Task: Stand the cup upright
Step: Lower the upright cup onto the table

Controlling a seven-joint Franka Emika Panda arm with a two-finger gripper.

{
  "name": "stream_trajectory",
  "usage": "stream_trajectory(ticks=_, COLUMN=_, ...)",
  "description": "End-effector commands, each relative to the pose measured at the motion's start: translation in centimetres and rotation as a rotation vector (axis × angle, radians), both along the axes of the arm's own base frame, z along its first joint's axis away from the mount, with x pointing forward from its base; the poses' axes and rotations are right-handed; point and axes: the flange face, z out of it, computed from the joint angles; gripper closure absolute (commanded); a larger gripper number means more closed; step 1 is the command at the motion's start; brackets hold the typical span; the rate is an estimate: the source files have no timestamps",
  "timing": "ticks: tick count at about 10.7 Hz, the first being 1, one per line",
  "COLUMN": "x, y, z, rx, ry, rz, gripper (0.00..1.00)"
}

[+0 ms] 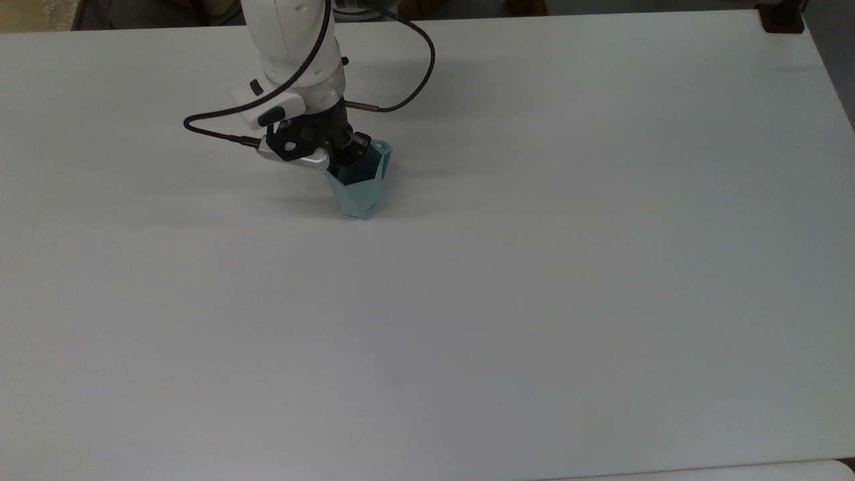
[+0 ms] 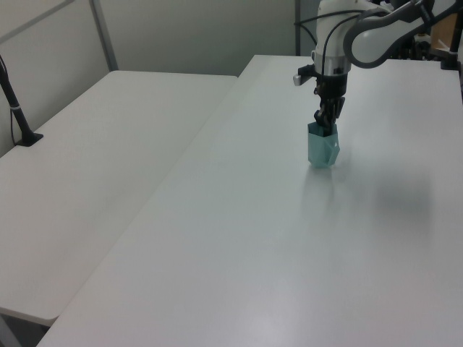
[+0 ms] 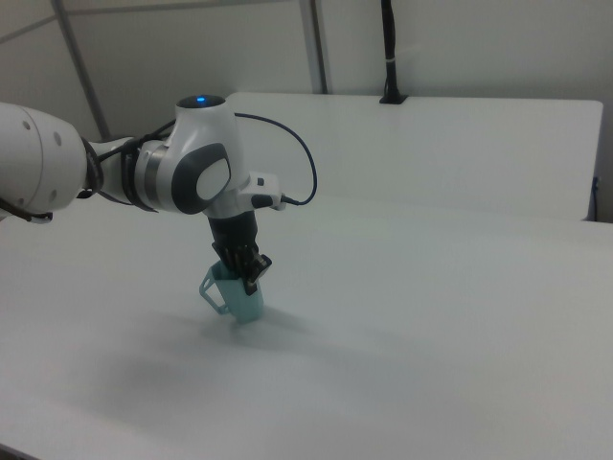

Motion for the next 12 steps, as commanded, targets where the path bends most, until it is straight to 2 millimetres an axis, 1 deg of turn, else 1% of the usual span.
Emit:
stream_trajectory(ticks=1, x=-0.2, y=0.0, z=0.1, rx=0.024, ry=-0.016, rz=0.007, gripper=1.0)
stream_trajectory(ticks=3, x=-0.1, y=-0.1, z=-0.3, rx=0.025, ry=-0.008, rz=0.003, gripper=1.0)
stream_trajectory(ticks=4, x=-0.1, y=-0.1, z=-0.6, rx=0.024, ry=-0.003, rz=0.003, gripper=0.95)
stream_trajectory(ticks=5, x=-0.1, y=-0.1, z=-0.6, rx=0.024, ry=-0.002, rz=0.0, gripper=0.74)
stream_trajectory(ticks=6, x=-0.1, y=-0.1, z=-0.6, rx=0.024, ry=-0.002, rz=-0.002, gripper=0.62)
stream_trajectory(ticks=7, x=-0.1, y=-0.1, z=-0.6, rx=0.024, ry=-0.002, rz=-0.004, gripper=0.56)
stream_trajectory(ticks=8, x=-0.1, y=-0.1, z=-0.6, rx=0.024, ry=-0.002, rz=-0.004, gripper=0.44)
stream_trajectory(ticks=9, x=-0.2, y=-0.1, z=-0.7, rx=0.023, ry=0.004, rz=0.007, gripper=0.09)
stream_trajectory(ticks=10, x=-0.2, y=-0.1, z=-0.6, rx=0.022, ry=0.005, rz=0.008, gripper=0.0)
stream_trajectory(ticks=12, x=-0.2, y=-0.1, z=0.4, rx=0.022, ry=-0.005, rz=0.007, gripper=0.0)
